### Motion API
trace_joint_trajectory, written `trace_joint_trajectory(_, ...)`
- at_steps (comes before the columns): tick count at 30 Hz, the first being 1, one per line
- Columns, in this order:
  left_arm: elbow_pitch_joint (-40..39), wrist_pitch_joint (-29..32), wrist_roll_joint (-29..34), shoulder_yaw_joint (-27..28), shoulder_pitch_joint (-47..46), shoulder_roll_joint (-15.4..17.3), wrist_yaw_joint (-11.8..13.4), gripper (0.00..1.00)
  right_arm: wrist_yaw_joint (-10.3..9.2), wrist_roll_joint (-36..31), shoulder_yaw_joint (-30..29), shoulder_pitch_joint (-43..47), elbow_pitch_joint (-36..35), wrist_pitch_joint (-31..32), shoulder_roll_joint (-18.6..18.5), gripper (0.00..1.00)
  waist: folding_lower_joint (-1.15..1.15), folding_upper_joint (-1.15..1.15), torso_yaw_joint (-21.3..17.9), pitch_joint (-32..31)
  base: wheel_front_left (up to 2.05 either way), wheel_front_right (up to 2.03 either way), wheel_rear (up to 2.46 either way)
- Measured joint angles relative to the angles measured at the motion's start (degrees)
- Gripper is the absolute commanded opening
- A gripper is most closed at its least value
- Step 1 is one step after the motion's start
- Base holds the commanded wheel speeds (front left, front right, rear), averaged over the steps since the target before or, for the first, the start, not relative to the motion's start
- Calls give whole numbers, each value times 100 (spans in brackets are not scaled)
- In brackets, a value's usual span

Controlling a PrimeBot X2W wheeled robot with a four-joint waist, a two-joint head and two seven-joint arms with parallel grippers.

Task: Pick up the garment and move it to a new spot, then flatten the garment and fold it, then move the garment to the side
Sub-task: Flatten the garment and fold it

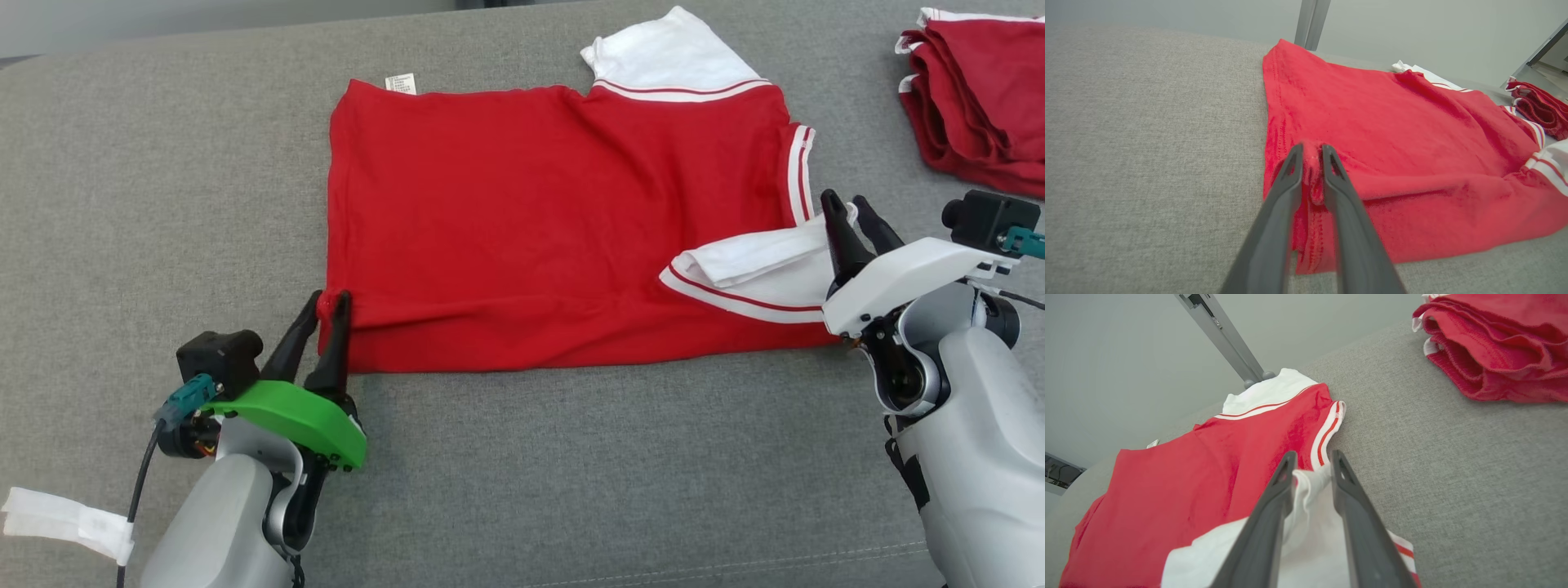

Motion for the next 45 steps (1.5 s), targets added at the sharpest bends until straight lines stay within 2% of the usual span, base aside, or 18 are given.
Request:
trace_joint_trajectory(7,199,-189,40,47,144,-107,24,100,0,227,333,332,120,-615,-382,100,0,0,-12,-163,0,0,0)
trace_joint_trajectory(14,349,-246,232,-23,531,-197,83,100,0,226,639,969,134,-845,-743,100,0,0,-69,-268,0,0,0)
trace_joint_trajectory(22,747,-250,666,-183,349,-157,261,100,0,84,953,999,374,-922,-749,100,0,0,-127,-151,0,0,0)
trace_joint_trajectory(27,989,-266,762,-73,112,-156,383,100,0,16,1110,794,647,-1046,-684,100,0,0,-139,-45,0,0,0)
trace_joint_trajectory(32,1311,-289,801,-38,-82,-207,311,100,0,10,1218,606,959,-1123,-614,100,0,0,-121,35,0,0,0)
trace_joint_trajectory(33,1399,-293,801,-60,-124,-230,255,72,0,38,1245,564,1017,-1122,-600,83,0,0,-113,50,0,0,0)
trace_joint_trajectory(34,1454,-297,801,-60,-159,-252,219,35,-1,66,1272,539,1049,-1134,-581,43,0,0,-107,64,0,0,0)
trace_joint_trajectory(35,1460,-297,800,-40,-185,-271,190,13,0,107,1299,518,1079,-1154,-570,26,0,0,-101,75,0,0,0)
trace_joint_trajectory(36,1459,-297,799,-27,-199,-289,166,0,0,138,1311,504,1103,-1177,-570,0,0,0,-95,79,0,0,0)
trace_joint_trajectory(40,1324,-289,745,80,-116,-382,63,0,4,311,1365,484,1238,-1337,-512,0,0,0,-88,10,0,0,0)
trace_joint_trajectory(45,789,-283,699,300,391,-386,-10,0,4,536,1378,728,1210,-1552,-525,0,0,0,-88,-225,0,0,0)
